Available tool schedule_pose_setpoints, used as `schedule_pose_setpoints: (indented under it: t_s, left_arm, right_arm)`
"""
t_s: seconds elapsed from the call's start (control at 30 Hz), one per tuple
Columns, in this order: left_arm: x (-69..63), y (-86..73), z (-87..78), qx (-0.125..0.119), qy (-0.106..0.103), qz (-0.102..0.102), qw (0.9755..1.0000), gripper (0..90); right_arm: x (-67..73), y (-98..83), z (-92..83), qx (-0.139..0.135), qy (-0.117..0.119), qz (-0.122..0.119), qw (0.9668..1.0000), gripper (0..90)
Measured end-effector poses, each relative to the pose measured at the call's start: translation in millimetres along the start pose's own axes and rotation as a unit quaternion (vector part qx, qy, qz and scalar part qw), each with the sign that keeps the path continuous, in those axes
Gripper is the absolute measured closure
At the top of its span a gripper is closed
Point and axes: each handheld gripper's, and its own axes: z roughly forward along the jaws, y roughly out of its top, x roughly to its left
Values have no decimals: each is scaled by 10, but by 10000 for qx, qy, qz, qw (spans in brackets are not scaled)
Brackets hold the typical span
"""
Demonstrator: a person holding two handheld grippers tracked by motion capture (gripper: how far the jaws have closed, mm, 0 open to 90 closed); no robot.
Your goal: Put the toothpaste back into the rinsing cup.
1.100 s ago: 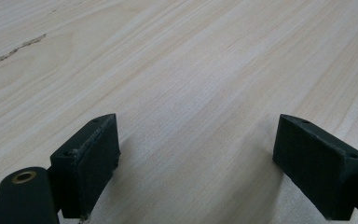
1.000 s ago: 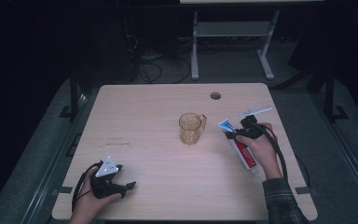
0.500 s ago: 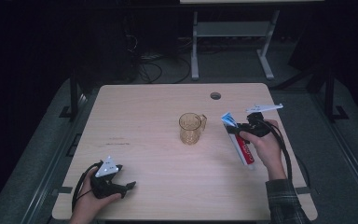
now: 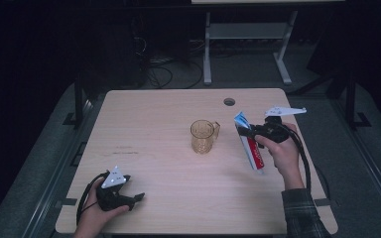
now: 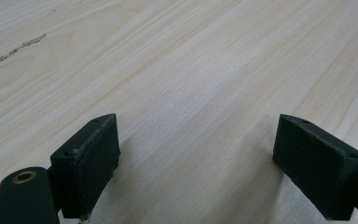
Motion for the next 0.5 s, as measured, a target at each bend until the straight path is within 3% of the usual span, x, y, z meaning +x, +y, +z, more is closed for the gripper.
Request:
schedule_pose_setpoints:
  t_s: [0.5]
  left_arm:
    - [1, 0, 0, 0, 2, 10, 10000, 136]
  right_arm:
    - [111, 314, 64, -141, 144, -246, 9995, 725]
